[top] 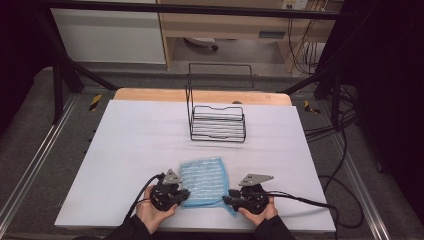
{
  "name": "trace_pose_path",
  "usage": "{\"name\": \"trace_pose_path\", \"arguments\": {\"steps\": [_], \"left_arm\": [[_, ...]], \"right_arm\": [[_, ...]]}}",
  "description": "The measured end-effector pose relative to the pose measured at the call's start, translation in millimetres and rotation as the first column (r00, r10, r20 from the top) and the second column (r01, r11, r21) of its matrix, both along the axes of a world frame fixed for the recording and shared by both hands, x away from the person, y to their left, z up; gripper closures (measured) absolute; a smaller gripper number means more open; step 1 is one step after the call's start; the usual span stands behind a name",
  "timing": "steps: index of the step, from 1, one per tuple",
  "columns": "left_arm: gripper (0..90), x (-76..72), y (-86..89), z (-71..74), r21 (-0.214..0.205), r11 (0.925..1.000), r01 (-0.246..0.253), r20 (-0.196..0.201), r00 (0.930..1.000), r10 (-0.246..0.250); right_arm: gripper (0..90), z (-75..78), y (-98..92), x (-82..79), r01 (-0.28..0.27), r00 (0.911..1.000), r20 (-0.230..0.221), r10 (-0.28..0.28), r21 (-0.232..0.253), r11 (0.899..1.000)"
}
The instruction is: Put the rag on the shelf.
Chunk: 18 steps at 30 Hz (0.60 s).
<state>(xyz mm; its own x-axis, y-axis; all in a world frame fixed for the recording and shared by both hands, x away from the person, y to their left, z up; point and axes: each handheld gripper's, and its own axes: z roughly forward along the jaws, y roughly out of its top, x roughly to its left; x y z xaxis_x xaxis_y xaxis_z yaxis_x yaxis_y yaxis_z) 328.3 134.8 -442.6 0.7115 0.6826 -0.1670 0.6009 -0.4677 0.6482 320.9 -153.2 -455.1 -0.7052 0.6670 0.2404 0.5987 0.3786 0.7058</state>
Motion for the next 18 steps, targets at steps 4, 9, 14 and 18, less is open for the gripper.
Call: {"name": "trace_pose_path", "arguments": {"steps": [4, 9, 14, 18], "left_arm": [[87.8, 4.8, 3.7, 1.9, -0.006, 0.9999, 0.012, -0.016, 0.9998, -0.012], [88.0, 8.6, 9.0, 5.0, 0.009, 0.9996, 0.025, -0.012, 0.9996, -0.025], [87.9, 13.5, 20.7, 7.6, 0.032, 0.9986, 0.042, -0.013, 0.9991, -0.041], [87.7, 16.6, 31.4, 6.3, 0.005, 0.9987, 0.050, -0.018, 0.9986, -0.050]], "right_arm": [[81.0, 0.6, 0.9, -1.5, -0.007, 0.9998, -0.019, 0.007, -0.006, 1.000], [84.2, 5.2, -0.8, 0.1, -0.028, 0.9995, -0.017, 0.028, 0.023, 0.999], [73.2, 14.9, -7.3, 2.7, 0.003, 0.9988, 0.049, -0.005, 0.053, 0.999], [63.6, 15.6, -12.5, 7.4, 0.033, 0.9962, 0.079, -0.037, 0.055, 0.998]]}}
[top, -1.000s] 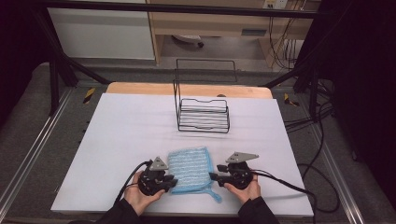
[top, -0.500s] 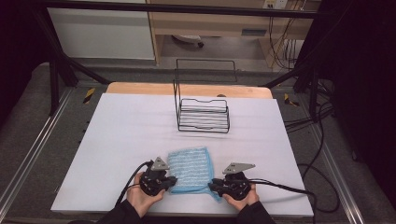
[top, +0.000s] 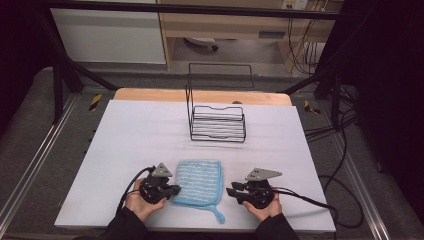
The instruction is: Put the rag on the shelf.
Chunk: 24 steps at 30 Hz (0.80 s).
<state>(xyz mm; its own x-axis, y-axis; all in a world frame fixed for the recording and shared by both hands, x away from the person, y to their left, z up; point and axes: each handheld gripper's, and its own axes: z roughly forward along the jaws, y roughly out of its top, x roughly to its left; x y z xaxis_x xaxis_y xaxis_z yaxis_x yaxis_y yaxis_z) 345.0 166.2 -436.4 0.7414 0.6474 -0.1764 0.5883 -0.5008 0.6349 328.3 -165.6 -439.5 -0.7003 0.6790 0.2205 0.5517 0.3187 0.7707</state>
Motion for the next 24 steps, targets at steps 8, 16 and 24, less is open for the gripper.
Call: {"name": "trace_pose_path", "arguments": {"steps": [8, 16, 24], "left_arm": [[78.9, -3.2, 3.1, 1.5, -0.024, 0.9996, 0.014, 0.044, 0.9989, -0.013], [51.6, 10.3, 14.0, 16.0, -0.078, 0.9966, -0.029, 0.089, 0.9954, 0.036], [25.2, 35.7, 14.6, 18.2, -0.070, 0.9964, -0.047, 0.093, 0.9942, 0.054]], "right_arm": [[43.2, 0.2, -3.1, 15.5, 0.029, 0.9988, 0.038, -0.029, -0.003, 1.000], [26.2, 2.0, -7.4, 22.1, 0.039, 0.9983, 0.043, -0.040, 0.029, 0.999], [13.9, 2.9, -9.3, 25.4, 0.045, 0.9984, 0.031, -0.046, 0.034, 0.998]]}}
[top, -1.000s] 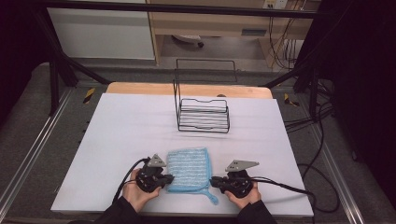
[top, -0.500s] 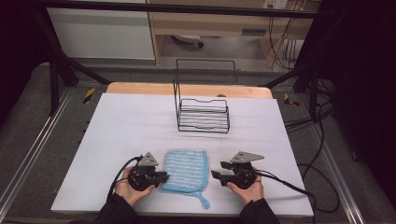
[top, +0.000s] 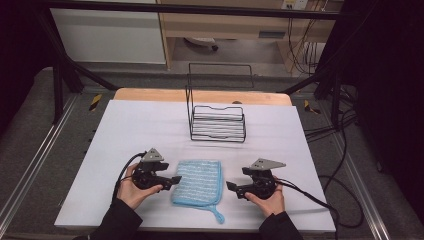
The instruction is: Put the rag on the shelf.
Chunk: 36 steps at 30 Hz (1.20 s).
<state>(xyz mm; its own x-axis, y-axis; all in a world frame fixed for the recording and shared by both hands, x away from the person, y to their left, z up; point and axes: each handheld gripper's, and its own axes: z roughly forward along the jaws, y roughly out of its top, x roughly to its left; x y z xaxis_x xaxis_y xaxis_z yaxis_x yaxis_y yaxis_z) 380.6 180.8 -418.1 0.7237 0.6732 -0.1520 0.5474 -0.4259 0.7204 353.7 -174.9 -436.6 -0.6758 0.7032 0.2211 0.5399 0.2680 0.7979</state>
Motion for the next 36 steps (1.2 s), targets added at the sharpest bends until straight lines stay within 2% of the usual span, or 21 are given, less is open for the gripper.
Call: {"name": "trace_pose_path", "arguments": {"steps": [11, 15, 17, 19, 23, 25, 27, 33, 36], "left_arm": [[19.9, 29.7, -19.3, 4.4, 0.036, 0.9977, -0.057, 0.025, 0.9981, 0.056], [20.1, 41.2, -22.5, -1.5, 0.032, 0.9953, -0.091, 0.009, 0.9958, 0.091], [22.0, 44.7, -22.7, -5.9, 0.043, 0.9941, -0.100, -0.003, 0.9950, 0.100], [26.2, 46.5, -22.1, -9.5, 0.051, 0.9930, -0.107, -0.027, 0.9938, 0.108], [39.3, 45.6, -20.8, -14.4, 0.047, 0.9925, -0.113, -0.040, 0.9926, 0.114], [44.7, 46.0, -21.9, -16.5, 0.064, 0.9922, -0.107, -0.046, 0.9928, 0.110], [49.8, 46.0, -23.7, -18.8, 0.064, 0.9932, -0.098, -0.061, 0.9930, 0.102], [64.4, 42.2, -25.0, -24.0, 0.028, 0.9950, -0.096, -0.081, 0.9919, 0.098], [68.3, 41.1, -25.0, -25.5, 0.017, 0.9951, -0.097, -0.092, 0.9909, 0.099]], "right_arm": [[7.5, -1.0, -0.1, 0.7, -0.007, 1.0000, 0.000, 0.007, -0.017, 1.000], [6.3, -2.3, 0.6, 1.0, -0.003, 1.0000, -0.005, 0.003, -0.028, 1.000], [6.2, -2.7, 0.8, 0.7, -0.004, 1.0000, -0.006, 0.004, -0.030, 1.000], [6.0, -2.8, 0.8, 0.7, -0.003, 1.0000, -0.004, 0.003, -0.032, 0.999], [6.1, -3.2, 1.1, 0.7, 0.000, 1.0000, -0.003, 0.000, -0.033, 0.999], [6.3, -3.9, 1.4, 0.9, 0.000, 1.0000, -0.002, 0.000, -0.035, 0.999], [6.5, -4.7, 2.0, 1.0, -0.001, 1.0000, -0.008, 0.001, -0.036, 0.999], [6.5, -5.5, 2.3, 2.0, 0.001, 0.9999, -0.016, -0.002, -0.041, 0.999], [6.4, -5.1, 2.6, 2.8, 0.011, 0.9996, -0.024, -0.012, -0.032, 0.999]]}}
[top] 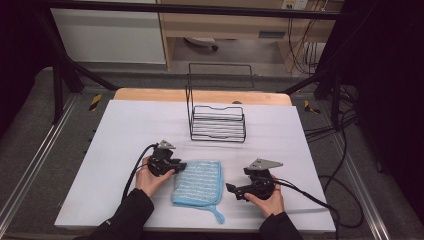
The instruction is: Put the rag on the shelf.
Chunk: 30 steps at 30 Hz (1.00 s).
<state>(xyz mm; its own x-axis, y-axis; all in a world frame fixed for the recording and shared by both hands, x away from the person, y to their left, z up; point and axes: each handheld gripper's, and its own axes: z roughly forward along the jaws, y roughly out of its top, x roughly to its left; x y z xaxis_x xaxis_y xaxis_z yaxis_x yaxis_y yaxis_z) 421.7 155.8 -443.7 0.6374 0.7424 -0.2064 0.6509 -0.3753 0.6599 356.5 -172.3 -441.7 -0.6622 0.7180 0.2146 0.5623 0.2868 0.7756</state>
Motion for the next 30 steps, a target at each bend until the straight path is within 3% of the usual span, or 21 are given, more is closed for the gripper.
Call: {"name": "trace_pose_path", "arguments": {"steps": [6, 8, 12, 16, 22, 26, 30], "left_arm": [[73.9, -0.2, -0.5, -1.7, -0.007, 1.0000, 0.001, -0.011, 0.9999, -0.001], [75.0, -0.7, -0.8, -2.0, 0.002, 1.0000, 0.006, -0.006, 1.0000, -0.006], [76.7, -2.1, -1.7, -2.5, -0.001, 1.0000, -0.002, -0.001, 1.0000, 0.002], [77.0, -3.2, -1.3, -3.7, -0.004, 1.0000, 0.000, 0.012, 0.9999, 0.000], [77.0, -3.1, -0.6, -4.2, -0.007, 1.0000, 0.005, 0.017, 0.9998, -0.005], [76.9, -3.3, -0.8, -4.2, -0.005, 1.0000, 0.008, 0.021, 0.9998, -0.007], [76.9, -3.5, -1.0, -4.2, -0.004, 1.0000, 0.009, 0.023, 0.9997, -0.009]], "right_arm": [[5.5, 2.8, 0.1, 10.4, 0.027, 0.9996, -0.010, -0.027, 0.036, 0.999], [5.2, 6.2, 2.3, 15.7, 0.026, 0.9997, 0.001, -0.026, 0.027, 0.999], [4.3, 12.0, 14.5, 28.8, 0.019, 0.9998, 0.005, -0.019, 0.042, 0.999], [6.1, 9.2, 32.1, 44.0, 0.027, 0.9994, -0.021, -0.027, 0.009, 1.000], [24.1, -5.1, 48.0, 59.4, 0.038, 0.9977, -0.056, -0.039, -0.010, 0.999], [37.8, -11.2, 49.5, 64.1, 0.061, 0.9955, -0.071, -0.062, -0.015, 0.998], [49.1, -14.6, 51.4, 62.8, 0.045, 0.9960, -0.077, -0.046, -0.012, 0.999]]}}
